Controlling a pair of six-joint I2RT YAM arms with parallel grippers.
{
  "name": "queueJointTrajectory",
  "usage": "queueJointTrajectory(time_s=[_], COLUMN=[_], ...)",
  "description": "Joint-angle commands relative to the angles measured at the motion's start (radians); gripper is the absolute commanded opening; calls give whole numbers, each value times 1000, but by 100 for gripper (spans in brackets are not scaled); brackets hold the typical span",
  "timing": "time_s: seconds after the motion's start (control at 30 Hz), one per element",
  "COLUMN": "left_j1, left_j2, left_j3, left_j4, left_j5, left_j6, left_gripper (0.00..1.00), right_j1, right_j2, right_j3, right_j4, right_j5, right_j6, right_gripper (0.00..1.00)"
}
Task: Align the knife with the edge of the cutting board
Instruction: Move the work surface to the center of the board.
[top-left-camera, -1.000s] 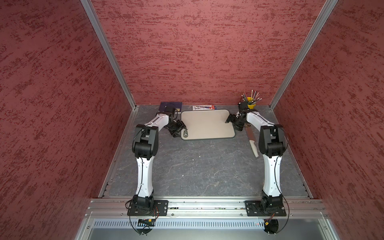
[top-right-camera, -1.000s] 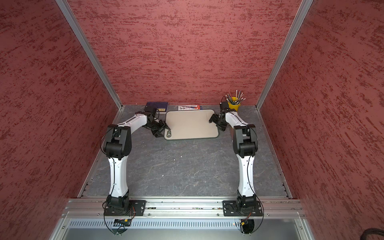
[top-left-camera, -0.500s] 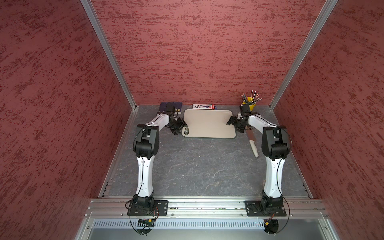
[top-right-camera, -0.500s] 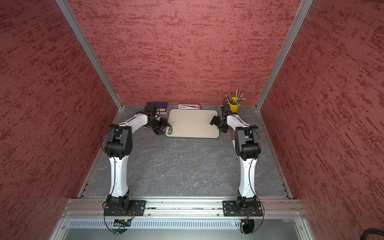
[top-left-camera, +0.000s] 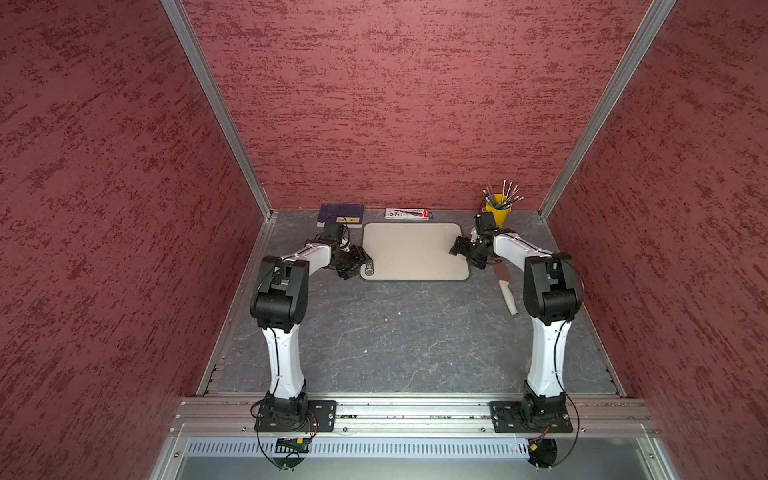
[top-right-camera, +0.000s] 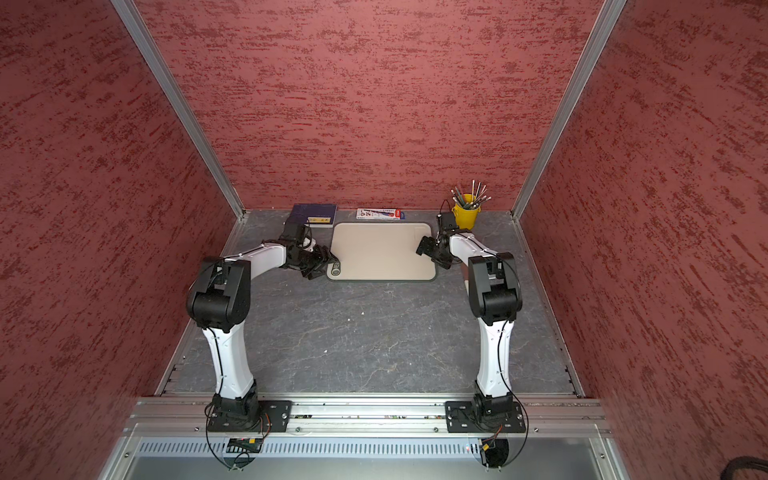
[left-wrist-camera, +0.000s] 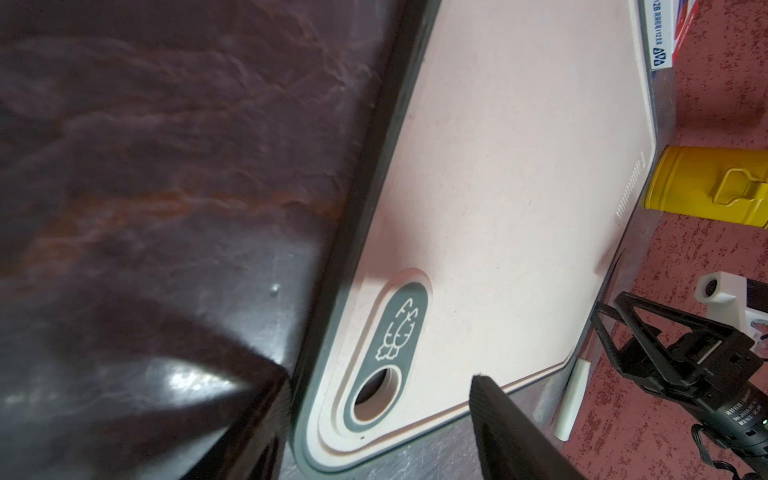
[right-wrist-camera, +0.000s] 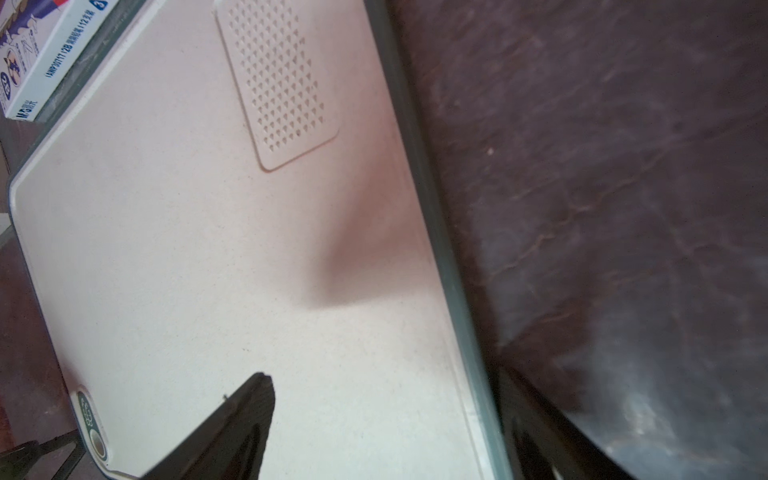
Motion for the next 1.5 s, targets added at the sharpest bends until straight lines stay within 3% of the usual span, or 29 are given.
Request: queueJointTrajectory(time_s=[0.0,0.27,0.67,1.47], left_j1=[-78,-78,-47,-29], left_j2=[66,-4,-34,-62], left_j3=[-80,-193,-241,-272], left_j4=[-72,-51,-95,-129], left_j5=[194,179,146,145], left_j6=[-13,-3,38,78], left_gripper=[72,72,72,73], right_j1=[182,184,202,198], right_j2=[48,11,-53,-14], right_j3=[-79,-130,-210,-102], right_j4=[-101,-80,-54,-179], right_j5=[-364,-357,-343,-203], right_j6=[56,67,89,58], right_gripper=[87,87,87,89])
